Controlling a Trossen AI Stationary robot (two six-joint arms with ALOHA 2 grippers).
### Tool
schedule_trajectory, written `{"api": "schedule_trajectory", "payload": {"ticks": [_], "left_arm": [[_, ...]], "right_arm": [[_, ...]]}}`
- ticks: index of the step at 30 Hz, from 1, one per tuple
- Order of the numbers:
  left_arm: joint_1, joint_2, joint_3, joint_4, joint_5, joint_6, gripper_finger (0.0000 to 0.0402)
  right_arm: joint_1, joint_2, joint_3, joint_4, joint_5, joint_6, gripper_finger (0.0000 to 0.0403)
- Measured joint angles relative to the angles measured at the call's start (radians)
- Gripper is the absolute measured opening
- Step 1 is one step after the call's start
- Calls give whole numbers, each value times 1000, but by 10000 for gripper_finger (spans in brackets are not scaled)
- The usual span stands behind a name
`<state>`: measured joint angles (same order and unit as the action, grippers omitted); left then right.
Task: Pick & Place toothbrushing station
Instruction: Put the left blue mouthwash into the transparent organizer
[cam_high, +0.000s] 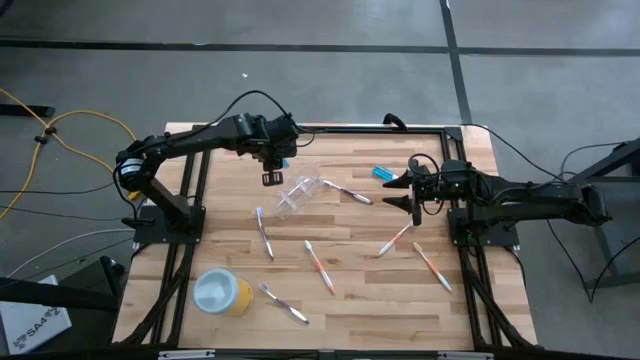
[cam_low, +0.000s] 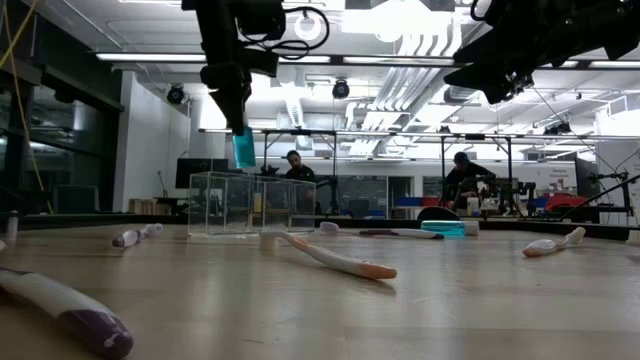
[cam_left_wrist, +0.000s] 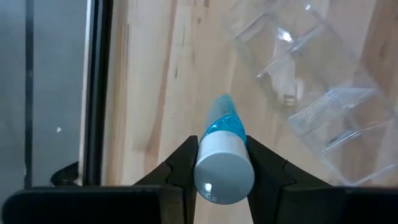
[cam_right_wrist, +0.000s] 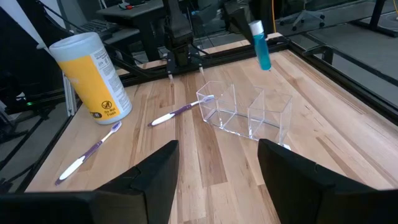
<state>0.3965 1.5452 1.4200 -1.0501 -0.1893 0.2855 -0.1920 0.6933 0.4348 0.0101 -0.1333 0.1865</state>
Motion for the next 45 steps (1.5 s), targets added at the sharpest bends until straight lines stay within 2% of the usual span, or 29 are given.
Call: {"api": "schedule_trajectory", "payload": {"ticks": [8, 28, 45], "left_arm": [[-72, 0, 0, -9, -7, -57, 88], [-165, 12, 35, -21, -3, -145, 88], [-183, 127, 53, 10, 19, -159, 88]], "right_arm": [[0, 0, 0, 0, 0, 0, 210], [0, 0, 0, 0, 0, 0, 210], [0, 0, 0, 0, 0, 0, 210]]}}
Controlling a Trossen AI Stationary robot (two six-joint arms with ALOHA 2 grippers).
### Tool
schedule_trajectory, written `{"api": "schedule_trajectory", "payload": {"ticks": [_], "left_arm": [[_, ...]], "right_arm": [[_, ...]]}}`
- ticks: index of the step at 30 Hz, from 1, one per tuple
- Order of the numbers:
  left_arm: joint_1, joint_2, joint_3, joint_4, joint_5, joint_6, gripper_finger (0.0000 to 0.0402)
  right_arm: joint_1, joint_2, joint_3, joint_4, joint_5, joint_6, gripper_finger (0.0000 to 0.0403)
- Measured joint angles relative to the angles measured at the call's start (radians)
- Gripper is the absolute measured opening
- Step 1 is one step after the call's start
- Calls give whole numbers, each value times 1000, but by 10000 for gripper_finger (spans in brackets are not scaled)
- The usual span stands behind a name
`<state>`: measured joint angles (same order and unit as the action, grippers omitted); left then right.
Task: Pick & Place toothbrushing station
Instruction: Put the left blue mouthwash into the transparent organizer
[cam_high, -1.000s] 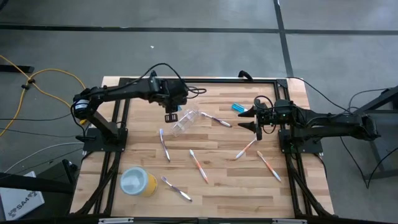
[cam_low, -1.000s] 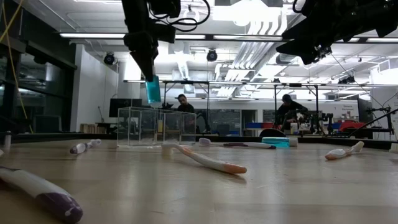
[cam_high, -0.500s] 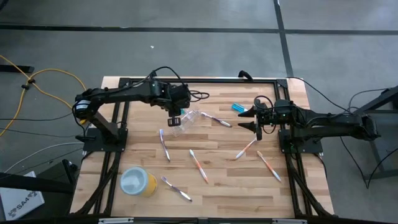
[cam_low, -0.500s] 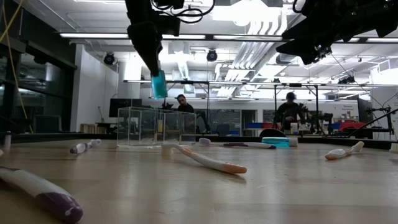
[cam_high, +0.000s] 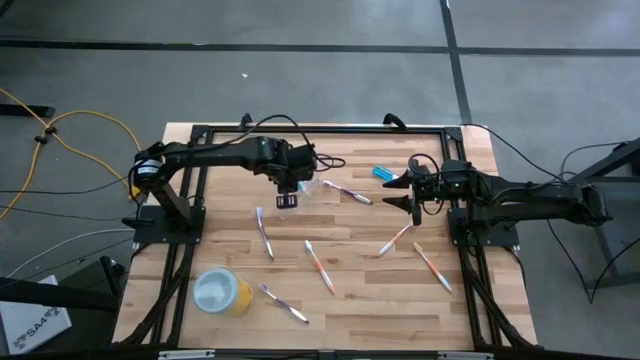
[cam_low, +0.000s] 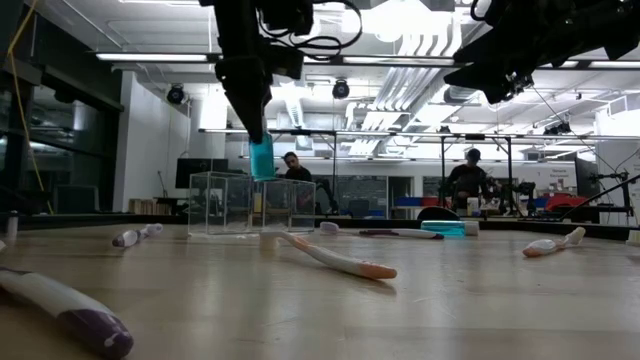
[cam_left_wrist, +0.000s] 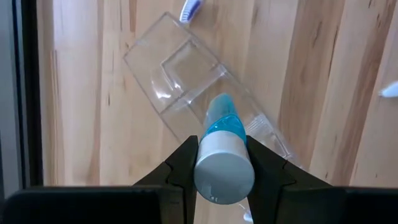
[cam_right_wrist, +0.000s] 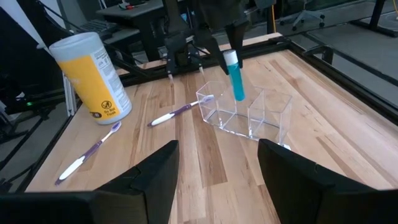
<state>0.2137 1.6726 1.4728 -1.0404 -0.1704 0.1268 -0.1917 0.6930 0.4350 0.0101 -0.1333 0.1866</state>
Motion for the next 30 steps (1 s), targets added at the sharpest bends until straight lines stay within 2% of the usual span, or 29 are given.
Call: {"api": "schedule_trajectory", "payload": {"ticks": [15, 30], "left_arm": [[73, 109, 0, 2, 88, 43, 88], [81, 176, -2, 69, 108, 83, 88]], "right_arm": [[0, 0, 0, 0, 0, 0, 210], [0, 0, 0, -2, 0, 0, 210]]}}
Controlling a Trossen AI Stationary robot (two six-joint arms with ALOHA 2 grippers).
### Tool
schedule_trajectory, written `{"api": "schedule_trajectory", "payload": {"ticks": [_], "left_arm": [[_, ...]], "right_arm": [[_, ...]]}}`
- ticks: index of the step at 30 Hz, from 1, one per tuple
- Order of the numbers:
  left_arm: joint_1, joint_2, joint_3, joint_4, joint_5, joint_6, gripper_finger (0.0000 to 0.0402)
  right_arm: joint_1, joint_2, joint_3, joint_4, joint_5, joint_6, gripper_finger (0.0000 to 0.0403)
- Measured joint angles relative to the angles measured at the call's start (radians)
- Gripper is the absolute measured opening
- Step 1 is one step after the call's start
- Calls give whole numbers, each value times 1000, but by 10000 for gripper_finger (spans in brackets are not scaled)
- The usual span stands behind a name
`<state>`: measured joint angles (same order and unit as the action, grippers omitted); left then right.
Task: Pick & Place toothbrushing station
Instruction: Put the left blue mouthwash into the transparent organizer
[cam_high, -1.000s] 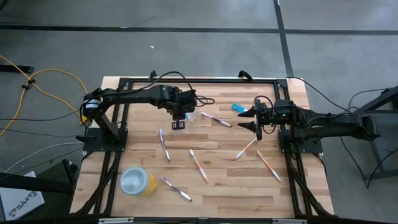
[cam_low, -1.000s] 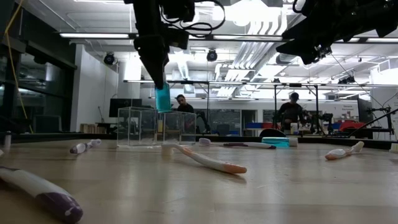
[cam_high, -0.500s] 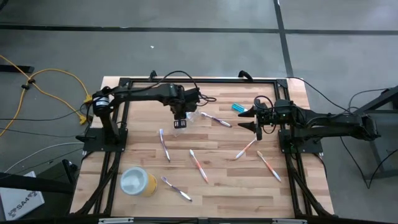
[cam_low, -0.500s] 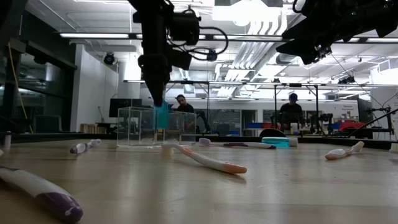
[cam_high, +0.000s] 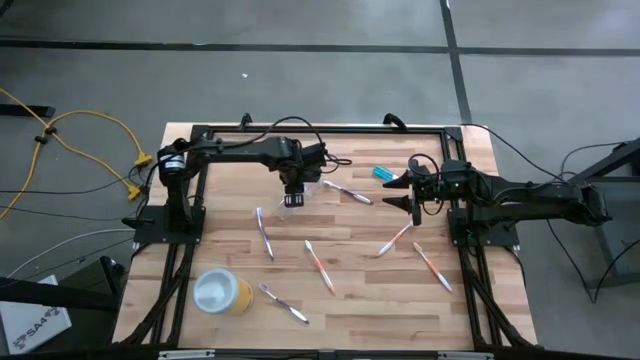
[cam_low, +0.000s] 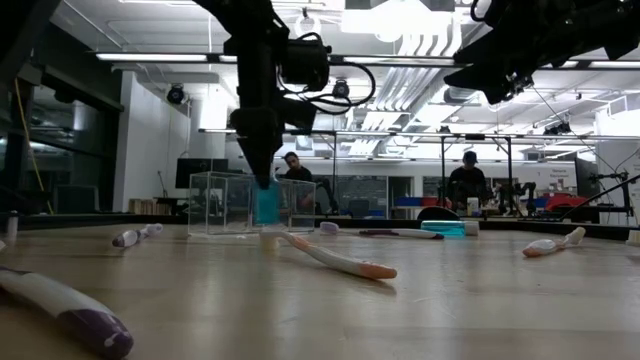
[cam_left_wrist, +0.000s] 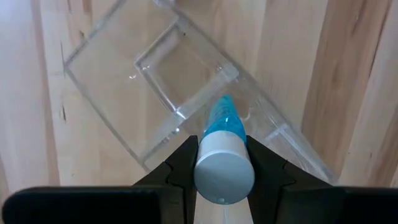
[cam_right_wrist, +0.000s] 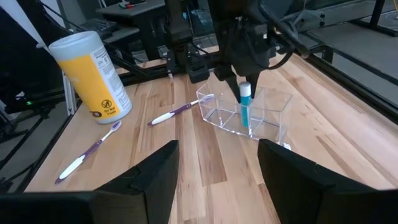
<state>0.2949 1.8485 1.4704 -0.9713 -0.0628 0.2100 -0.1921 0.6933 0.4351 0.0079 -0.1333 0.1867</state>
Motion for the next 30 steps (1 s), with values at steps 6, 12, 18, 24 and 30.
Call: {"api": "schedule_trajectory", "payload": {"ticks": [6, 12, 18, 24, 30], "left_arm": [[3, 8, 0, 7, -3, -5, 88], [4, 8, 0, 3, -4, -6, 125], [4, 8, 0, 1, -12, -28, 138], [3, 8, 0, -4, -19, -34, 141], [2, 8, 0, -4, -19, -34, 142]], "right_arm": [[0, 0, 0, 1, 0, 0, 210], [0, 0, 0, 2, 0, 0, 210], [0, 0, 0, 2, 0, 0, 210], [0, 0, 0, 2, 0, 0, 210], [0, 0, 0, 3, 0, 0, 210]]}}
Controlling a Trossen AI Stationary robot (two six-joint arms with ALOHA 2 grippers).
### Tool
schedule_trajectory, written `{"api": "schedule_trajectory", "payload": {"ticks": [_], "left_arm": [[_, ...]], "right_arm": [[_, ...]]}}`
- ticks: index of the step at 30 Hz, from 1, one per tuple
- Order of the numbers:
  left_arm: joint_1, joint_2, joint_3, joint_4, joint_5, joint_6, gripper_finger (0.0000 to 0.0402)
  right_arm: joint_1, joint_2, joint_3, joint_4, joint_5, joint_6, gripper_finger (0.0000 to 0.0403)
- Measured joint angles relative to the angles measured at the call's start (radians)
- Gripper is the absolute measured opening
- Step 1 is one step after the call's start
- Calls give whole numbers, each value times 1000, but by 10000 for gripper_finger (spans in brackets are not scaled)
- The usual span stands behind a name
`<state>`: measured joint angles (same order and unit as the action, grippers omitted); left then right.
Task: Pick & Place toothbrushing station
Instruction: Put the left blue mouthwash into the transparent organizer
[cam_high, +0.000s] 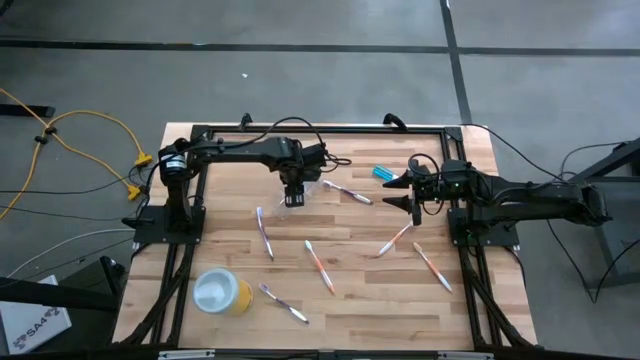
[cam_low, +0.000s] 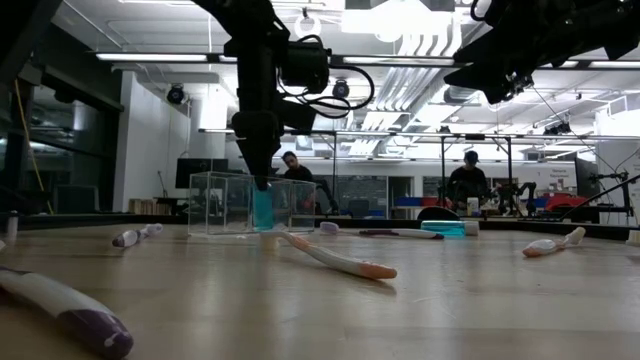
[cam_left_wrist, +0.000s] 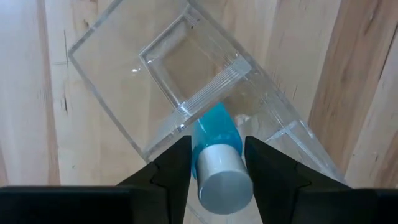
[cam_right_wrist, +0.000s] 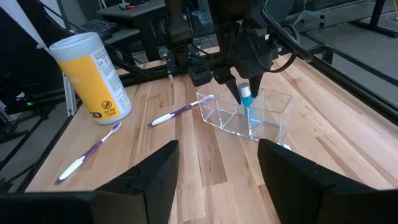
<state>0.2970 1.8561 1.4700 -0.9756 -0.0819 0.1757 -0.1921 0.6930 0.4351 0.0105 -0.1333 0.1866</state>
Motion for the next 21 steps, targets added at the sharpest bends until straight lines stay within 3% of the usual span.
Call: {"api": "schedule_trajectory", "payload": {"ticks": [21], "left_arm": [[0, -25, 2, 4, -36, 10, 143]], "right_arm": [[0, 0, 0, 0, 0, 0, 210]]}}
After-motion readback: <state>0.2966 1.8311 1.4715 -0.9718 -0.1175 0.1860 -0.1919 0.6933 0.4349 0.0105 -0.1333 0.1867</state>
